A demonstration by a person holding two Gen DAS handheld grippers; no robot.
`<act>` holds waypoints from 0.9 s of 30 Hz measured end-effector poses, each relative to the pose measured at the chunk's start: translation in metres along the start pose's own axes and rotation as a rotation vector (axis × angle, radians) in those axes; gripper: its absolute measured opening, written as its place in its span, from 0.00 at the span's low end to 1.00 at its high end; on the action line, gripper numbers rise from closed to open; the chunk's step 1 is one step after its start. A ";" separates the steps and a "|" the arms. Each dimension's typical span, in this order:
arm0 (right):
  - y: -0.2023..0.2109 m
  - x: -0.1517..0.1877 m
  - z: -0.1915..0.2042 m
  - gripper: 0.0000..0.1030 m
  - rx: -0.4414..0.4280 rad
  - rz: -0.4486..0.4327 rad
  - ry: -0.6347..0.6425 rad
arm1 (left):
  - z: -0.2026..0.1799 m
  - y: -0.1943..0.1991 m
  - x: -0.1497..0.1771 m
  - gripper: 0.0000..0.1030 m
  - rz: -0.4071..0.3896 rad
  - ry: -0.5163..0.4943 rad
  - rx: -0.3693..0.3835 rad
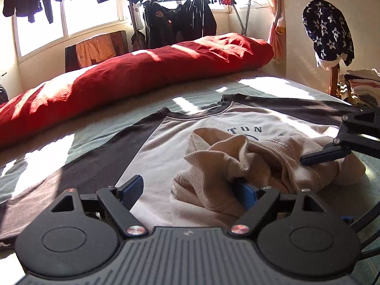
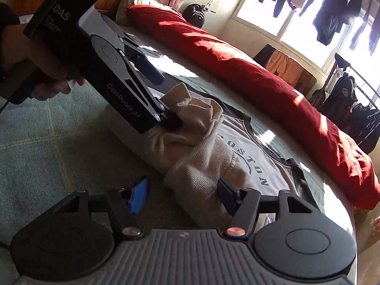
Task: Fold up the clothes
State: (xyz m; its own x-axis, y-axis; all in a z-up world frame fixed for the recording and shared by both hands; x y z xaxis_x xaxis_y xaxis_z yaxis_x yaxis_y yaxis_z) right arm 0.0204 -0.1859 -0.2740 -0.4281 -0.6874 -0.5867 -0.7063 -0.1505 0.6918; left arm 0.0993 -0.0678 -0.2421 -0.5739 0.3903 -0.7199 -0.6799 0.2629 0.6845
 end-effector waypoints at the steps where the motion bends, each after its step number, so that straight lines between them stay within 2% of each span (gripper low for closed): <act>1: -0.007 0.001 0.003 0.66 0.034 0.013 0.034 | 0.002 -0.002 0.000 0.82 0.003 0.011 0.005; 2: -0.010 0.002 0.003 0.65 0.065 0.012 0.055 | 0.004 -0.005 -0.001 0.82 0.006 0.025 0.010; 4: -0.011 0.004 0.001 0.53 0.123 0.023 0.091 | 0.007 -0.007 0.000 0.82 0.009 0.049 0.022; 5: -0.007 0.004 -0.002 0.44 0.141 0.022 0.092 | 0.007 -0.007 0.001 0.82 0.008 0.055 0.026; 7: 0.004 0.005 -0.012 0.44 0.140 0.017 0.059 | 0.007 -0.004 0.003 0.82 0.005 0.057 0.027; 17: 0.038 0.028 -0.062 0.46 0.260 0.032 -0.075 | 0.004 0.021 0.004 0.79 -0.006 0.040 0.034; 21: 0.049 0.026 -0.057 0.49 0.219 0.008 -0.118 | 0.001 0.020 0.002 0.77 -0.002 0.071 0.078; 24: 0.053 0.017 -0.041 0.58 0.156 -0.026 -0.130 | -0.003 0.021 0.003 0.77 -0.013 0.093 0.110; 27: 0.044 0.005 -0.020 0.60 0.105 -0.033 -0.109 | -0.008 0.024 0.005 0.77 -0.020 0.093 0.120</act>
State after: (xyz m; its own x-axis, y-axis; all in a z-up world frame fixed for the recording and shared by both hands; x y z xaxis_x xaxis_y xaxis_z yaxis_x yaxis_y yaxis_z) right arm -0.0014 -0.2102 -0.2384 -0.4585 -0.6009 -0.6548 -0.7738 -0.0924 0.6267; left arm 0.0766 -0.0662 -0.2298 -0.6046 0.3020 -0.7371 -0.6352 0.3755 0.6749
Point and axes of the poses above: each gripper's, at about its wrist camera, not at the fingertips, and y roughly against the way its jaws point, z to its left, x to its underside, the point moved 5 cm from there along -y, roughly the way its jaws point, and after that the axes turned 10 degrees about z, right-handed, at the moved point
